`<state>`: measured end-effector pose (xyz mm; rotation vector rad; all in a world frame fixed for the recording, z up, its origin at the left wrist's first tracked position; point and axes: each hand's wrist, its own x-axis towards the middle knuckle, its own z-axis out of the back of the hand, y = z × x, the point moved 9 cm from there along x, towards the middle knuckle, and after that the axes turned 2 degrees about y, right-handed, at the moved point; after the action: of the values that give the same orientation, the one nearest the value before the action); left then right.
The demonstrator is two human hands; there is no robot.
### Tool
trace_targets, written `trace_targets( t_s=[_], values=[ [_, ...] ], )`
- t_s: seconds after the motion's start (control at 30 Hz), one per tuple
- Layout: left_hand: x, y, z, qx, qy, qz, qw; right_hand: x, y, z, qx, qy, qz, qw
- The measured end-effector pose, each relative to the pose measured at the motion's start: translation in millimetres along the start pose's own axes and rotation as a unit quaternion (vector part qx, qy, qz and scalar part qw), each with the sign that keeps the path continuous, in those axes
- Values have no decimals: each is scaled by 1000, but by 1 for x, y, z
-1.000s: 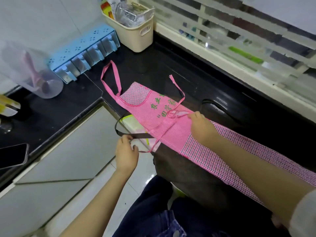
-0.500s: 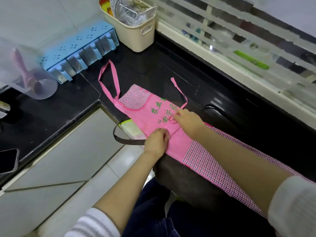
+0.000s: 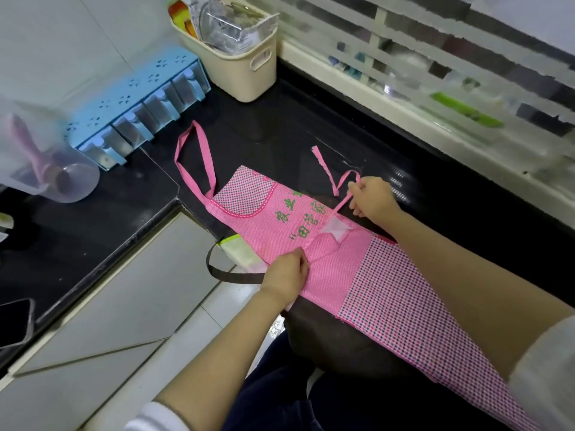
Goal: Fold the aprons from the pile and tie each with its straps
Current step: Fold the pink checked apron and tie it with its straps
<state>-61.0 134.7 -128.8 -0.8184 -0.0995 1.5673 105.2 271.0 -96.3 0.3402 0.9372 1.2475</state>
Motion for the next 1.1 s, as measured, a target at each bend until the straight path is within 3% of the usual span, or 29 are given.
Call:
trace_targets(
  t_s=[0.13, 0.17, 0.27, 0.3, 0.37, 0.43, 0.6, 0.67, 0.8, 0.87, 0.93, 1.1],
  values=[
    [0, -5, -2, 33, 2, 1, 999, 4, -12, 4, 176, -12, -52, 983],
    [0, -7, -2, 42, 0, 1, 999, 2, -10, 7, 154, -18, -41, 987],
    [-1, -9, -2, 63, -3, 5, 998, -17, 10, 10, -67, -61, 106, 990],
    [-1, -10, -3, 68, -2, 5, 998, -33, 22, 1, -147, -58, 178, 971],
    [-2, -10, -5, 73, 0, 8, 997, -66, 31, -40, -289, -16, 332, 898],
    [-4, -12, -4, 81, -4, 9, 997, -88, 16, -74, -364, 21, 395, 843],
    [-24, -10, 13, 145, -44, 30, 988, -83, -7, -73, -448, 37, 282, 847],
    [-35, -1, 15, 181, -54, 51, 981, -87, 2, -66, -444, 27, 276, 852],
    [-46, -14, 10, 242, -118, -54, 962, -104, -11, -77, -430, 83, 293, 850],
    [-47, -20, -10, 274, -45, -71, 958, -109, -26, -78, -433, 100, 280, 851],
    [-46, -12, -25, 291, 24, -33, 956, -115, -38, -73, -434, 99, 265, 855],
    [-47, -19, -27, 321, 50, 18, 946, -143, -65, -45, -416, 100, 240, 872]
  ],
)
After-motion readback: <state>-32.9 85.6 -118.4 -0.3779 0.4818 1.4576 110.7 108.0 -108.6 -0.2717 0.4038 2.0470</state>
